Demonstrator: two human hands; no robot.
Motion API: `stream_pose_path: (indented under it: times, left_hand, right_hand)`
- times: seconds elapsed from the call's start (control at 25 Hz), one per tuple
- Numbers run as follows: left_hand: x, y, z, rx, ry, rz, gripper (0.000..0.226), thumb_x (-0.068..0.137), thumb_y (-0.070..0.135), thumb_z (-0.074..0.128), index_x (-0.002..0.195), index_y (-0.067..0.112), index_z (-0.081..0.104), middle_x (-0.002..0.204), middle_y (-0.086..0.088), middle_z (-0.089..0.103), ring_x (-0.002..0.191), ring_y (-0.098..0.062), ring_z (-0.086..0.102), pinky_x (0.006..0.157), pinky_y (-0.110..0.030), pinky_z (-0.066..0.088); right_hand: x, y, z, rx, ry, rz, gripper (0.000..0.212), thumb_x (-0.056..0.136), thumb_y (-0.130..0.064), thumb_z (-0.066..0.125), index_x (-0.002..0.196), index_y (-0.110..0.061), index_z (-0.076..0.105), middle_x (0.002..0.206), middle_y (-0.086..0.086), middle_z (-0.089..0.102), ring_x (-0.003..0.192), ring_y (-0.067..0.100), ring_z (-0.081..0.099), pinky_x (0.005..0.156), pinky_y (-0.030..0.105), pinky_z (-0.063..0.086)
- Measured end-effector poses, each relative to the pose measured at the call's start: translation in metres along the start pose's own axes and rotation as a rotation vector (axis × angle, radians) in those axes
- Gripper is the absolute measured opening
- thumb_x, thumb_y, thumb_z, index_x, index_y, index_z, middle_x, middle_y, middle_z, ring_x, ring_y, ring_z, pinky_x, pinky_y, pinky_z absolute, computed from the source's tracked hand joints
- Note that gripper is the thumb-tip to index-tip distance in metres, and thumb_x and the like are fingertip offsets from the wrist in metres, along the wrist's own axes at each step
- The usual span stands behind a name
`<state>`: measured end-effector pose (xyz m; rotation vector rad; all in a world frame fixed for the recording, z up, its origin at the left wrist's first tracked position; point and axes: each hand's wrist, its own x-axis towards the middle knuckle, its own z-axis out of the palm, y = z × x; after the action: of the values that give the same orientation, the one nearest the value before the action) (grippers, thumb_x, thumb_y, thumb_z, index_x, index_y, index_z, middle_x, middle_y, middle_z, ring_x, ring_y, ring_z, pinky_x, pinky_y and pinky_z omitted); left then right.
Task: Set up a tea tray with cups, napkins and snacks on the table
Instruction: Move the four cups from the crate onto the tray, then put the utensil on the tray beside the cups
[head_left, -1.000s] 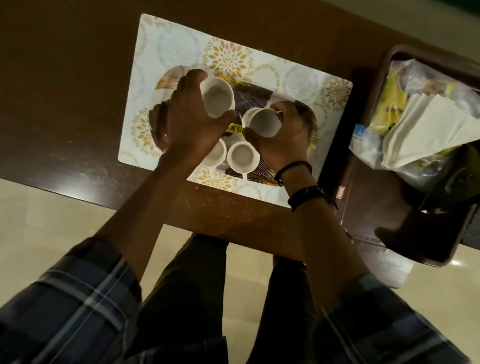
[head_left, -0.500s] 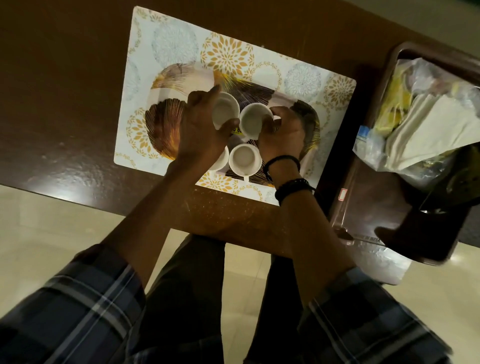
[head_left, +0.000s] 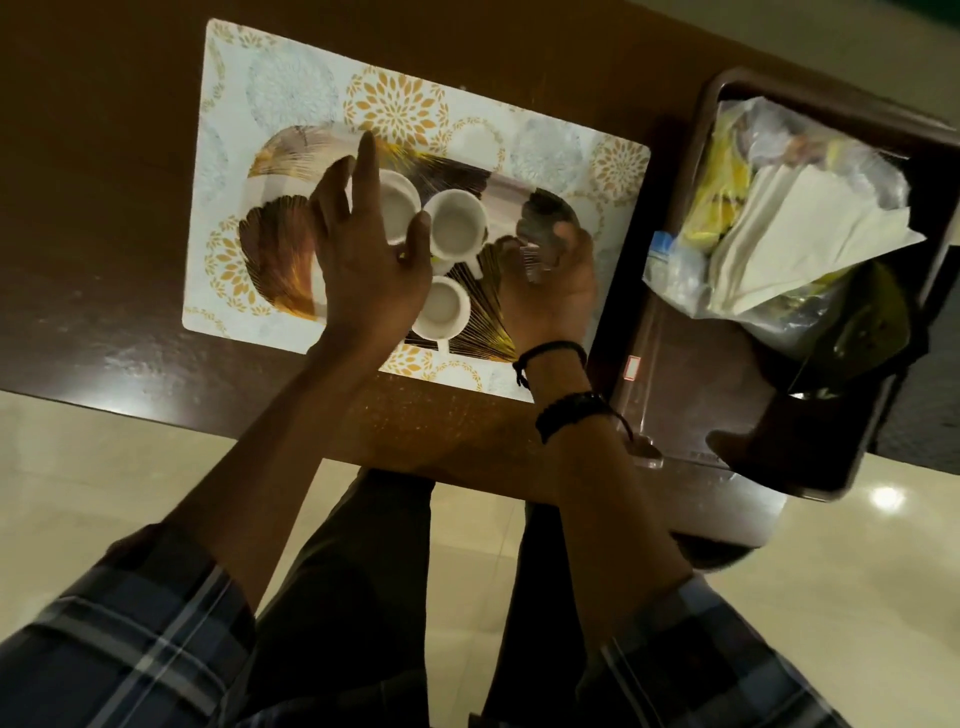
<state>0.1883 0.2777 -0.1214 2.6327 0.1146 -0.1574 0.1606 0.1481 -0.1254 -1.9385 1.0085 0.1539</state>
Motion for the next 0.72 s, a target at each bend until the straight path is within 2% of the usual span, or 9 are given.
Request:
stream_pose_path:
  times: [0.08,0.2,0.28,0.36,0.48,0.56,0.72]
  left_hand:
    - [-0.012,0.022,0.004,-0.089,-0.037,0.049,0.065,0.092,0.034,0.054,0.145,0.005,0.032,0.146,-0.020,0.039,0.134,-0.034,0.037,0.108,-0.034,0.022]
    - [-0.034,0.055,0.015,-0.141,-0.077,0.125,0.061,0.093,0.031,0.054,0.144,0.005,0.034,0.146,-0.021,0.038,0.136,-0.035,0.033,0.112,-0.043,0.028]
    - [-0.053,0.080,0.026,-0.177,-0.123,0.184,0.059,0.092,0.028,0.056,0.142,0.004,0.036,0.145,-0.022,0.040,0.136,-0.036,0.034,0.111,-0.044,0.030]
    - [-0.072,0.101,0.038,-0.200,-0.191,0.238,0.058,0.092,0.027,0.056,0.141,0.001,0.038,0.142,-0.022,0.042,0.134,-0.037,0.036,0.110,-0.046,0.032]
    - [-0.093,0.124,0.055,-0.198,-0.285,0.291,0.058,0.092,0.028,0.056,0.140,0.000,0.039,0.140,-0.022,0.044,0.133,-0.035,0.037,0.111,-0.045,0.032]
    - [-0.107,0.137,0.066,-0.214,-0.331,0.299,0.058,0.092,0.027,0.057,0.141,0.002,0.038,0.140,-0.022,0.044,0.133,-0.034,0.037,0.111,-0.045,0.034]
    - [-0.128,0.156,0.085,-0.217,-0.366,0.287,0.058,0.090,0.026,0.058,0.140,0.003,0.040,0.141,-0.020,0.044,0.134,-0.033,0.036,0.112,-0.046,0.033]
  right_hand:
    - [-0.005,0.008,-0.023,0.041,0.070,0.019,0.050,0.084,-0.021,0.067,0.128,-0.011,0.047,0.121,0.008,0.060,0.108,0.023,0.060,0.091,0.039,0.052]
    - [-0.010,0.028,-0.062,0.042,0.160,-0.047,0.055,0.085,-0.020,0.066,0.133,-0.008,0.042,0.118,0.013,0.059,0.103,0.022,0.059,0.086,0.028,0.051]
    - [-0.009,0.047,-0.091,0.045,0.249,-0.036,0.056,0.084,-0.021,0.067,0.133,-0.010,0.042,0.118,0.013,0.057,0.103,0.020,0.057,0.088,0.026,0.049]
    - [-0.005,0.067,-0.120,0.040,0.327,0.017,0.059,0.081,-0.021,0.069,0.133,-0.012,0.042,0.123,0.011,0.053,0.111,0.019,0.052,0.097,0.034,0.045]
    - [0.009,0.094,-0.160,-0.027,0.479,0.086,0.059,0.075,-0.018,0.071,0.129,-0.011,0.048,0.129,0.013,0.046,0.120,0.026,0.043,0.105,0.035,0.035]
    - [0.023,0.108,-0.188,-0.042,0.568,0.140,0.052,0.075,-0.016,0.069,0.124,-0.014,0.053,0.134,0.013,0.040,0.123,0.029,0.039,0.106,0.036,0.036]
    - [0.046,0.131,-0.229,-0.071,0.580,0.121,0.046,0.077,-0.013,0.067,0.122,-0.013,0.055,0.136,0.012,0.037,0.125,0.025,0.037,0.099,0.023,0.033]
